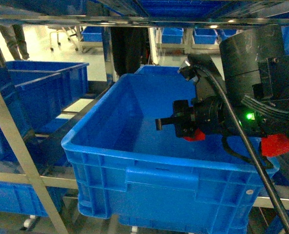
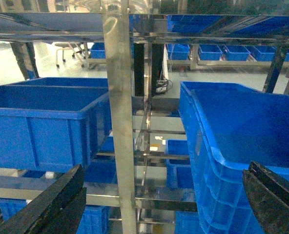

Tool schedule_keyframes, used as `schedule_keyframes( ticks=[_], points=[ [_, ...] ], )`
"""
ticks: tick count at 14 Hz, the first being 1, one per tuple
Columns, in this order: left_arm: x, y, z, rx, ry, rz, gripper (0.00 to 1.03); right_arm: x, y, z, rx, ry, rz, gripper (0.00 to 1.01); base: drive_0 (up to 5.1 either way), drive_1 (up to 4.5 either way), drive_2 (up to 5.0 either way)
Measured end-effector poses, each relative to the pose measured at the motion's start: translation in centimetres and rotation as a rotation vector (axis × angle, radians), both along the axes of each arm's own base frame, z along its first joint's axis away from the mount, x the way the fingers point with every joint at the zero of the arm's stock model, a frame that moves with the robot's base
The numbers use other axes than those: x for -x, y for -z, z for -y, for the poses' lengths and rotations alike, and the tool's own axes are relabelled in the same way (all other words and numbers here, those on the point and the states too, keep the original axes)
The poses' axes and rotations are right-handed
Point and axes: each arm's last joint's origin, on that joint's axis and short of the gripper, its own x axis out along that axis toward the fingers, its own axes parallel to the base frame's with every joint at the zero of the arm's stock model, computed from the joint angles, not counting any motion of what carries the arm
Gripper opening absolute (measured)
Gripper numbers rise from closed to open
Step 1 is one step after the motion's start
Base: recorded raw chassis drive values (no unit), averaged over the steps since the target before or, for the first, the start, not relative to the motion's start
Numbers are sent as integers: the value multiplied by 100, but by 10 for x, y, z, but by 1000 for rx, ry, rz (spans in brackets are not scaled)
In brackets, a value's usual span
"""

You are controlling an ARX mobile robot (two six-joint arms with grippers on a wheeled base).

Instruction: Pick red block from blue box to shelf

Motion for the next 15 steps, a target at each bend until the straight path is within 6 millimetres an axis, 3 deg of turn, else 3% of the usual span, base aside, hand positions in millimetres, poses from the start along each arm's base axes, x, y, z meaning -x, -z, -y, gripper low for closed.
schedule_keyframes(
  ticks=[3, 4, 8, 10, 15],
  points=[
    [0, 0, 0, 0, 0, 0, 98, -2, 3, -3, 0, 38, -61, 26, 0, 0, 0],
    [0, 0, 0, 0, 0, 0, 98, -2, 2, -3, -14, 48, -59, 31, 0, 0, 0],
    [0, 0, 0, 0, 0, 0, 98, -3, -2, -2, -21, 55, -49, 78, 0, 0, 0],
    [0, 0, 0, 0, 0, 0, 98, 0, -17, 0, -54, 54, -40, 100, 0, 0, 0],
    [0, 0, 0, 0, 0, 0, 98, 10, -40, 12, -131, 60, -110, 98, 0, 0, 0]
  ],
)
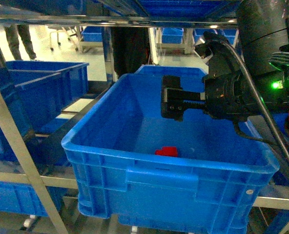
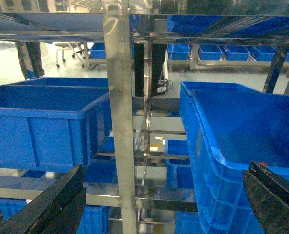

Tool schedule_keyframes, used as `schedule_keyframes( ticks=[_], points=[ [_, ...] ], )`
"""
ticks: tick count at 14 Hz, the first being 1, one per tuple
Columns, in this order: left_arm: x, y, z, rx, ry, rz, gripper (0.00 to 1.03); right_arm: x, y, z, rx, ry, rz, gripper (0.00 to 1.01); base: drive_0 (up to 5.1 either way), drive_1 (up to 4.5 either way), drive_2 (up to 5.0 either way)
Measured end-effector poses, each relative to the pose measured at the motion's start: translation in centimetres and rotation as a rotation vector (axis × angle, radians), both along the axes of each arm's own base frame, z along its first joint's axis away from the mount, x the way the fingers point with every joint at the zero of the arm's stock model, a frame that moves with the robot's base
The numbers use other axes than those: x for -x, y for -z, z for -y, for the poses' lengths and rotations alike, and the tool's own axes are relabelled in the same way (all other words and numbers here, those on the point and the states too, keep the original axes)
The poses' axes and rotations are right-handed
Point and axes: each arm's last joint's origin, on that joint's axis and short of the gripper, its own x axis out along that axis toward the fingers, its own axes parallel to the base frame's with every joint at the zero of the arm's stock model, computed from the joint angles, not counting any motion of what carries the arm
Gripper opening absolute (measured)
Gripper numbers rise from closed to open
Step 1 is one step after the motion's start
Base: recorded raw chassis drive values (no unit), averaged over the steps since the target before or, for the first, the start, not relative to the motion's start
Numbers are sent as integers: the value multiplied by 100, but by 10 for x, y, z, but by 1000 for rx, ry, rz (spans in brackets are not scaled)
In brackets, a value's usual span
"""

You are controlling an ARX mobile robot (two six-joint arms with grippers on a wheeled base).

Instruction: Pick red block from blue box to shelf

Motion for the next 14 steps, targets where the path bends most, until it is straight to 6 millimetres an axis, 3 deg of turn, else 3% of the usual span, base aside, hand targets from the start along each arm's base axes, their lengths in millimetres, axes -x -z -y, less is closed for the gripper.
schedule_keyframes(
  ticks=[5, 9, 12, 13, 14],
  points=[
    [0, 0, 0, 0, 0, 0, 98, 37, -17, 13, -36, -13, 50, 98, 0, 0, 0],
    [0, 0, 0, 0, 0, 0, 98, 79, -24, 29, -63, -41, 36, 98, 0, 0, 0],
    [0, 0, 0, 0, 0, 0, 98, 112, -34, 53, -43, 45, 195, 98, 0, 0, 0],
    [0, 0, 0, 0, 0, 0, 98, 141, -47, 75, 54, 144, 367, 98, 0, 0, 0],
    [0, 0, 0, 0, 0, 0, 98, 158, -49, 89, 99, 202, 387, 98, 0, 0, 0]
  ],
)
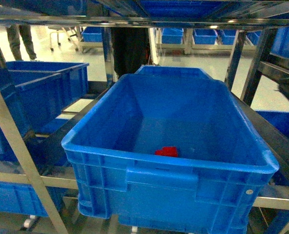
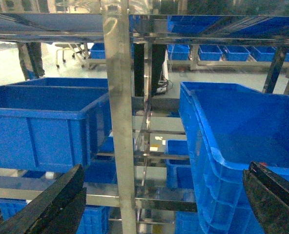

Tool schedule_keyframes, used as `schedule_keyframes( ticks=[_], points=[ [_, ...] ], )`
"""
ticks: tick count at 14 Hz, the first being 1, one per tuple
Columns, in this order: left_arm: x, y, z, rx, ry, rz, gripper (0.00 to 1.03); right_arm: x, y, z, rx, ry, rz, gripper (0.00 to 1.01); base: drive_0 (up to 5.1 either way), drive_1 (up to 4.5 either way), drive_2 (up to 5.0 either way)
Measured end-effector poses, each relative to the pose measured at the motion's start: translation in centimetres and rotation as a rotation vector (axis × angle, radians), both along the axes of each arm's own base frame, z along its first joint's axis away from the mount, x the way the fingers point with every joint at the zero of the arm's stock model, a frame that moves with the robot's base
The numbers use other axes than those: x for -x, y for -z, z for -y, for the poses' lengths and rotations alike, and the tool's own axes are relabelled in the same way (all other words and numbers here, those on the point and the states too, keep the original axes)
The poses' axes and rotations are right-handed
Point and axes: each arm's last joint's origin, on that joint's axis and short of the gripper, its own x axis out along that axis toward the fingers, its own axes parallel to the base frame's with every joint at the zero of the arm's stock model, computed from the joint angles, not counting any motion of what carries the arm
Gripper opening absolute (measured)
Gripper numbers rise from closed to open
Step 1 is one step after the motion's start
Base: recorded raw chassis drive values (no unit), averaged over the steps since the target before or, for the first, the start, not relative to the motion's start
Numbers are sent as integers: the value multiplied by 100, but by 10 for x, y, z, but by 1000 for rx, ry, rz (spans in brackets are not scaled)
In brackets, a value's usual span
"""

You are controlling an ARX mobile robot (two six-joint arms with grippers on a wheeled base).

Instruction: Pick red block from blue box to shelf

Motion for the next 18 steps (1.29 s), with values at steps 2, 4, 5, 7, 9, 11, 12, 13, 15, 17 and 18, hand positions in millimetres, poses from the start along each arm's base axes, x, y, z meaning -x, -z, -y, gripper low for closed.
schedule_keyframes(
  ticks=[2, 4, 5, 7, 9, 11, 12, 13, 15, 17, 18],
  points=[
    [0, 0, 0, 0, 0, 0, 98, 23, -24, 23, 33, 161, 152, 98, 0, 0, 0],
    [0, 0, 0, 0, 0, 0, 98, 32, -24, 31, 99, 249, 250, 98, 0, 0, 0],
    [0, 0, 0, 0, 0, 0, 98, 34, -22, 33, 124, 268, 267, 98, 0, 0, 0],
    [0, 0, 0, 0, 0, 0, 98, 37, -14, 40, 200, 301, 295, 98, 0, 0, 0],
    [0, 0, 0, 0, 0, 0, 98, 36, -7, 51, 229, 312, 228, 98, 0, 0, 0],
    [0, 0, 0, 0, 0, 0, 98, 37, -8, 51, 199, 273, 255, 94, 0, 0, 0],
    [0, 0, 0, 0, 0, 0, 98, 43, -6, 52, 142, 213, 272, 79, 0, 0, 0],
    [0, 0, 0, 0, 1, 0, 98, 49, 0, 51, 118, 200, 263, 68, 0, 0, 0],
    [0, 0, 0, 0, 0, 0, 98, 61, 11, 51, 100, 201, 251, 41, 0, 0, 0],
    [0, 0, 0, 0, 0, 0, 98, 71, 16, 51, 98, 202, 257, 14, 0, 0, 0],
    [0, 0, 0, 0, 0, 0, 98, 76, 20, 51, 97, 202, 254, 2, 0, 0, 0]
  ],
)
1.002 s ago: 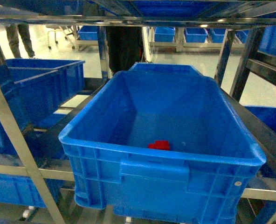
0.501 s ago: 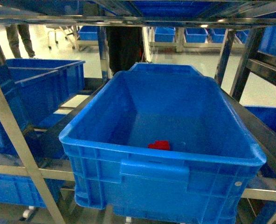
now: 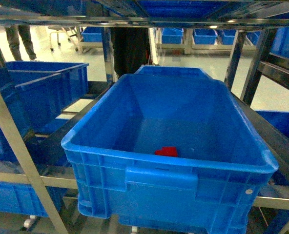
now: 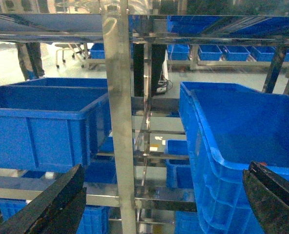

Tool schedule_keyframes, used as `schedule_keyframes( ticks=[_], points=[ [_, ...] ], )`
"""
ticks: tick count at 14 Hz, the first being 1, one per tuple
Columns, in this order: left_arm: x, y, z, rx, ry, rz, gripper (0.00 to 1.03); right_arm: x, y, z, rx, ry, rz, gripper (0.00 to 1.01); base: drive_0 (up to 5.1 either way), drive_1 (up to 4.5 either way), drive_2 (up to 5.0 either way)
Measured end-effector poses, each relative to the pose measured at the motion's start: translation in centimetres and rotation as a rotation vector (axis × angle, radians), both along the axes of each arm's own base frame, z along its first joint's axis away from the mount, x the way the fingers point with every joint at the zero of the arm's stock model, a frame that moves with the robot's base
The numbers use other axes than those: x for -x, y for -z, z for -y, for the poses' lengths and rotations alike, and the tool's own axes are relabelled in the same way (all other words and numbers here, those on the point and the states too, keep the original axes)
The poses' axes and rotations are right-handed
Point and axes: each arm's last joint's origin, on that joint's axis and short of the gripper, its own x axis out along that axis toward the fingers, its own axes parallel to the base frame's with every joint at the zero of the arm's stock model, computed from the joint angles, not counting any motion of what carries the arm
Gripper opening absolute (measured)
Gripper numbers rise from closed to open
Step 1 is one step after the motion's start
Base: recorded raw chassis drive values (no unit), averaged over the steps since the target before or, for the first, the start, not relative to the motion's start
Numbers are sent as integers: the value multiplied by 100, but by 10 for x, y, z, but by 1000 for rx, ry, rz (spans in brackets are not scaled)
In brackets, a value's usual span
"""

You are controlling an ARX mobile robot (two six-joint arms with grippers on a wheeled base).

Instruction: Pick red block from blue box to shelf

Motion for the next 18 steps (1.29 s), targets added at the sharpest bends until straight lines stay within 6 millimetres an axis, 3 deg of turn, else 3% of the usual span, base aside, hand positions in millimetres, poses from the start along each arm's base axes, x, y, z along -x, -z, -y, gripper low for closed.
schedule_keyframes(
  ticks=[5, 10, 12, 17, 18],
  points=[
    [0, 0, 0, 0, 0, 0, 98, 15, 12, 0, -3, 0, 11, 2, 0, 0, 0],
    [0, 0, 0, 0, 0, 0, 98, 26, 11, 0, -4, 0, 19, 2, 0, 0, 0],
    [0, 0, 0, 0, 0, 0, 98, 27, 10, 0, -4, 0, 25, 23, 0, 0, 0],
    [0, 0, 0, 0, 0, 0, 98, 27, 10, 0, -4, 0, 26, 95, 0, 0, 0],
    [0, 0, 0, 0, 0, 0, 98, 27, 10, 0, -6, 0, 26, 99, 0, 0, 0]
  ],
)
